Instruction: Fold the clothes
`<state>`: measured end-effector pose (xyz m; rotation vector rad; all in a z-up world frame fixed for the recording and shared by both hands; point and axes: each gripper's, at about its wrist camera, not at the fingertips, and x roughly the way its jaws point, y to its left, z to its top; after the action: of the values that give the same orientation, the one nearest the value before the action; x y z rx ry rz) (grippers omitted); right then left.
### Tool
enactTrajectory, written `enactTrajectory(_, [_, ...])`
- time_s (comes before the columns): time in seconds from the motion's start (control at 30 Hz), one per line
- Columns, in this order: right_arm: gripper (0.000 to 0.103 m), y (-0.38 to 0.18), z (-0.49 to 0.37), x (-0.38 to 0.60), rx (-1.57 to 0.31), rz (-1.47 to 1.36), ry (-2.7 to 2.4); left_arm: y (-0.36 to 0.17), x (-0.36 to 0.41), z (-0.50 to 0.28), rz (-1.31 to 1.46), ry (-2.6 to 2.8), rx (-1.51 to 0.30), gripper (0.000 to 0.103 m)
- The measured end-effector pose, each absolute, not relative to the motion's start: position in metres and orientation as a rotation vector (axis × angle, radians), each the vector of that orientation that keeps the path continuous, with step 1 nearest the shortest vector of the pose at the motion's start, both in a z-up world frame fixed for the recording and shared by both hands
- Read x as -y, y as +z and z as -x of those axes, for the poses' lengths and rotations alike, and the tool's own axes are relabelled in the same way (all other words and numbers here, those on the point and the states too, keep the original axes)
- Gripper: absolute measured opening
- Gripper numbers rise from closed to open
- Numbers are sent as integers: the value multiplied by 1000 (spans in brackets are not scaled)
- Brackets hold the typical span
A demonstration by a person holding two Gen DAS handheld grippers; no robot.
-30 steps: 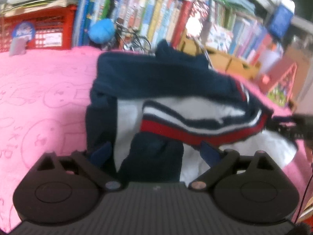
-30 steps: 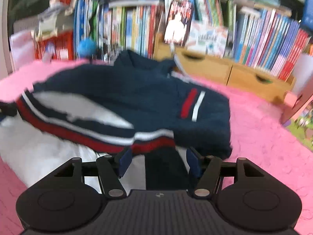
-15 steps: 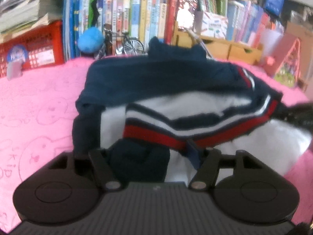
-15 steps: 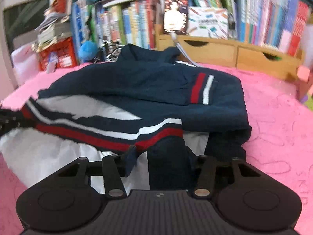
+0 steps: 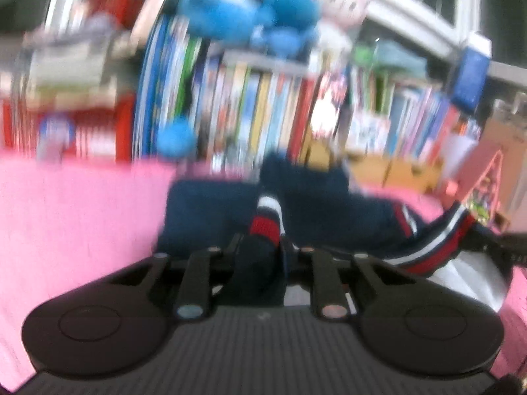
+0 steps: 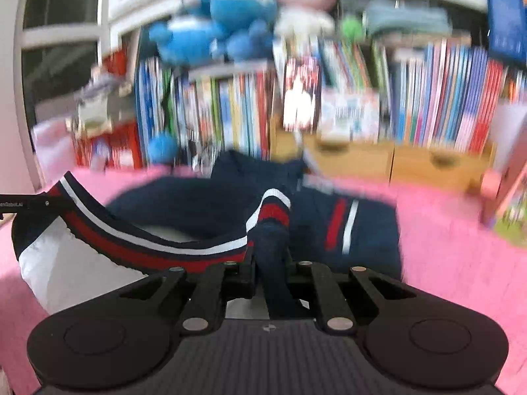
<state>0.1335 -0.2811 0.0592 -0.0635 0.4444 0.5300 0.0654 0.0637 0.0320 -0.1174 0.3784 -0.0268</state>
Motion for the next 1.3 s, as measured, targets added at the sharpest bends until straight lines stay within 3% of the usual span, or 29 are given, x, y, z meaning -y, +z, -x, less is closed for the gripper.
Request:
enactTrajectory(0.13, [14, 92, -170, 280, -361, 46, 487, 63, -65, -129, 16, -21, -324, 21])
enactTrajectory(0.27, [14, 98, -226, 261, -358, 58, 436, 59, -77, -200, -13, 1, -350, 21])
enactTrajectory(0.4, [14, 84, -281, 242, -387, 61, 381, 37, -84, -255, -24, 40, -385, 21])
enactTrajectory(0.47, [14, 73, -304, 241, -404, 55, 351, 25, -93, -276, -26, 110, -398, 14])
enactTrajectory(0.57, [14, 51, -335, 243, -456, 49, 307, 3, -113, -300, 27, 133, -481, 14])
enactTrajectory(0.7, [16, 18, -355, 240, -537, 86, 317, -17, -118, -303, 32, 48, -558, 14])
enactTrajectory(0.77, [18, 7, -358, 239, -557, 95, 319, -11, -127, -293, 108, -47, -540, 21])
enactTrajectory(0.8, [20, 1, -359, 238, -567, 100, 321, -8, -132, -288, 147, -96, -530, 38])
enactTrajectory(0.83, [22, -3, -360, 238, -577, 98, 323, -5, -136, -286, 187, -137, -523, 72])
enactTrajectory(0.87, [23, -6, -361, 240, -584, 82, 328, -3, -138, -287, 216, -165, -522, 84])
enactTrajectory(0.9, [25, -7, -362, 242, -588, 70, 331, -3, -137, -287, 215, -172, -522, 89])
enactTrajectory(1.0, [25, -8, -362, 242, -586, 61, 338, -10, -126, -294, 172, -187, -551, 90])
enactTrajectory(1.07, [25, -8, -362, 239, -578, 67, 345, -26, -119, -308, 116, -160, -636, 85])
enactTrajectory(1.13, [27, -6, -362, 237, -571, 68, 350, -38, -113, -315, 103, -108, -670, 27])
enactTrajectory(1.2, [27, -3, -362, 236, -553, 59, 369, -37, -109, -312, 86, -75, -620, 17])
enactTrajectory(1.27, [33, -3, -368, 233, -538, 84, 377, -34, -105, -310, 38, -39, -585, 18])
enactTrajectory(1.3, [41, -4, -372, 231, -545, 92, 375, -34, -106, -312, 35, -32, -604, 23])
